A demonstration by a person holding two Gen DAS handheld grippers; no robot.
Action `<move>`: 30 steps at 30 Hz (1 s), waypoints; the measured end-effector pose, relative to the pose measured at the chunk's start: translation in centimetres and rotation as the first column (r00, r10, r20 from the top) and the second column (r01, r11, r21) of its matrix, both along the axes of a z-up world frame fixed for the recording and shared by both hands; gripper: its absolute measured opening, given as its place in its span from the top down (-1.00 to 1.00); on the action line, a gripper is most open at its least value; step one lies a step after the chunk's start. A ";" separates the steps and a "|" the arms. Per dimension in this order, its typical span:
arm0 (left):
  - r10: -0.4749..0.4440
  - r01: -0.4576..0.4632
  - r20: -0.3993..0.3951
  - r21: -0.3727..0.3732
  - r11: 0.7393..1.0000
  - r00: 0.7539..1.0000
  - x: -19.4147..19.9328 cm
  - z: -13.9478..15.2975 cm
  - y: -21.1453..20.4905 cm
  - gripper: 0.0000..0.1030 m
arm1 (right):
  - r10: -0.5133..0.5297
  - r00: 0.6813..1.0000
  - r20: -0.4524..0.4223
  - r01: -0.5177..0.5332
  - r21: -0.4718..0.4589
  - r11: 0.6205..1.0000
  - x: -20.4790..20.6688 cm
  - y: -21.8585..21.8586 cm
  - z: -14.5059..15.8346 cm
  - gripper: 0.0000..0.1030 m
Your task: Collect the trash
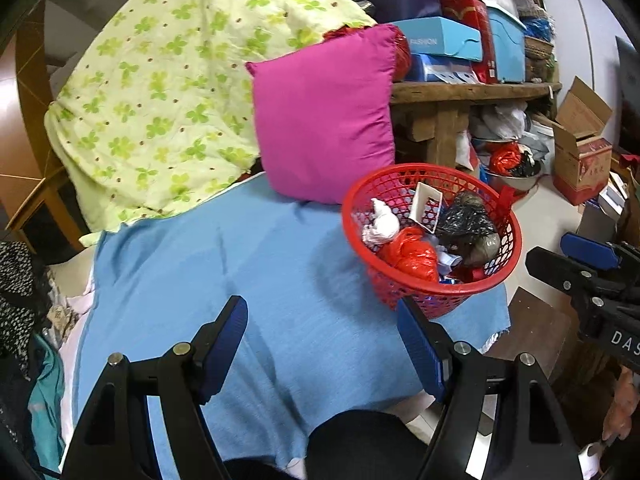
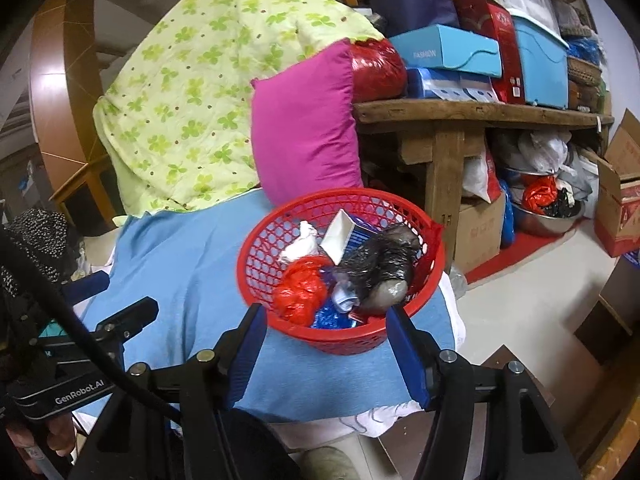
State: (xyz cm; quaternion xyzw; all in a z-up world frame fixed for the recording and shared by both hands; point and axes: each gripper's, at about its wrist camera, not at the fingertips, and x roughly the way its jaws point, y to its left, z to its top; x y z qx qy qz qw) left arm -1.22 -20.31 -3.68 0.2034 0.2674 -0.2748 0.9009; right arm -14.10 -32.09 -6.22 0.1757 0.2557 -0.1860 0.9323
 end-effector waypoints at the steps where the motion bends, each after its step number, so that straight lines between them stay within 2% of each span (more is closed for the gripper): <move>1: 0.006 -0.006 0.005 -0.004 1.000 1.000 -0.3 0.3 0.4 -0.50 | 0.000 1.000 0.003 0.000 -0.001 1.000 -0.2 0.4 0.2 -0.27; 6: 0.025 -0.024 0.033 -0.020 1.000 0.999 -1.2 1.7 1.8 -0.50 | -0.007 1.000 0.020 0.007 -0.016 1.000 -1.2 1.6 1.5 -0.27; 13: 0.048 -0.043 0.080 -0.058 0.997 0.996 -2.9 4.2 3.8 -0.53 | 0.004 0.999 0.049 0.001 -0.096 0.995 -2.9 4.0 4.0 -0.27; 24: 0.092 -0.076 0.146 -0.110 0.991 0.985 -5.4 7.6 6.6 -0.57 | 0.050 0.993 0.111 -0.031 -0.171 0.985 -5.2 7.5 7.3 -0.31; 30: 0.132 -0.109 0.176 -0.131 0.985 0.976 -6.7 9.0 8.1 -0.57 | 0.055 0.989 0.137 -0.030 -0.183 0.983 -6.3 8.6 8.4 -0.32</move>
